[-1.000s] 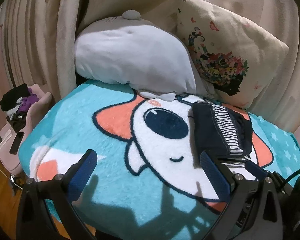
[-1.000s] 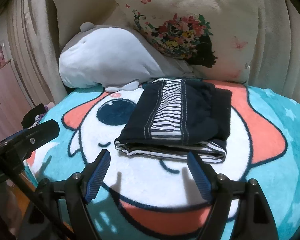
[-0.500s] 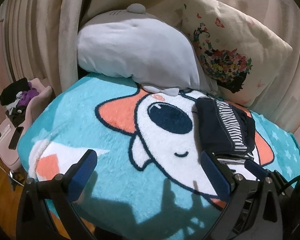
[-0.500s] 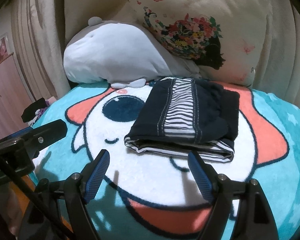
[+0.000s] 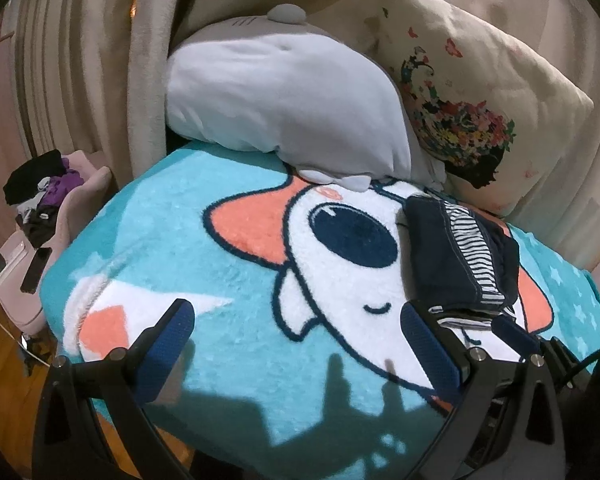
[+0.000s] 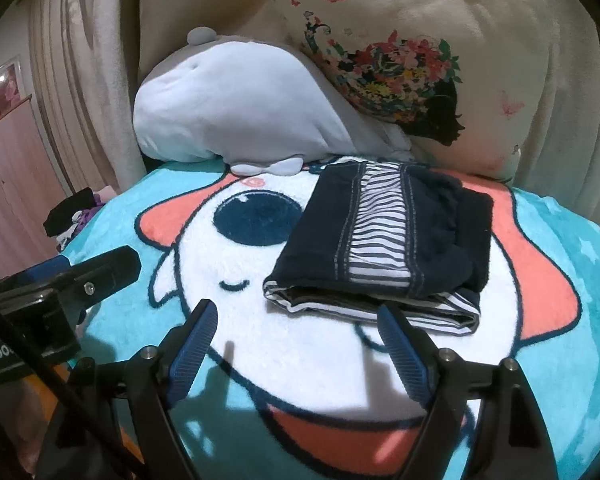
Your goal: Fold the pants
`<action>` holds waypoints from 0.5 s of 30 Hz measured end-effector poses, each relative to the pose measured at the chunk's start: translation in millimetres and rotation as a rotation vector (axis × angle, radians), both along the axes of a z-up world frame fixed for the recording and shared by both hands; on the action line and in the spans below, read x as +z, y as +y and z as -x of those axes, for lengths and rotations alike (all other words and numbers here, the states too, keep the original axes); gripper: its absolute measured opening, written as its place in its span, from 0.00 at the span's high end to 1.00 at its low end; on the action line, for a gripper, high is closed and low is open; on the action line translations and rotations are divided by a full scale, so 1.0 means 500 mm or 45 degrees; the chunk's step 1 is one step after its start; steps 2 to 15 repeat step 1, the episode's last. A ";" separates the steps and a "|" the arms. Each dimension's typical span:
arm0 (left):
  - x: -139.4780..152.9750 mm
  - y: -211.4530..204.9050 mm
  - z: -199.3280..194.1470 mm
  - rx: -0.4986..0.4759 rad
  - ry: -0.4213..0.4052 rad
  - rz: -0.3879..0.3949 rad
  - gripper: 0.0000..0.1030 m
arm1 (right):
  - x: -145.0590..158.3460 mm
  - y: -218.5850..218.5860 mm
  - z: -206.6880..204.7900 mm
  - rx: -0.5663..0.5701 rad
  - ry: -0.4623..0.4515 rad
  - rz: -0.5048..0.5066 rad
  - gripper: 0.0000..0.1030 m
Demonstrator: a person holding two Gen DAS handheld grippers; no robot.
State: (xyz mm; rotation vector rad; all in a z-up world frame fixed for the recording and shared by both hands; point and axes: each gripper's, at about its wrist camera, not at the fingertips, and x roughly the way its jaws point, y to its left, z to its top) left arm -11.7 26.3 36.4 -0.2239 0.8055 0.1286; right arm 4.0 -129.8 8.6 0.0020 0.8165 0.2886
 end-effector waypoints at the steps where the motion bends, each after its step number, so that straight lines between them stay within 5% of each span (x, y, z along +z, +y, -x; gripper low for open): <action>1: 0.000 0.003 0.001 0.007 0.002 0.000 0.01 | 0.000 0.003 0.001 0.006 0.000 0.003 0.16; 15: 0.000 0.003 0.001 0.007 0.002 0.000 0.01 | 0.000 0.003 0.001 0.006 0.000 0.003 0.16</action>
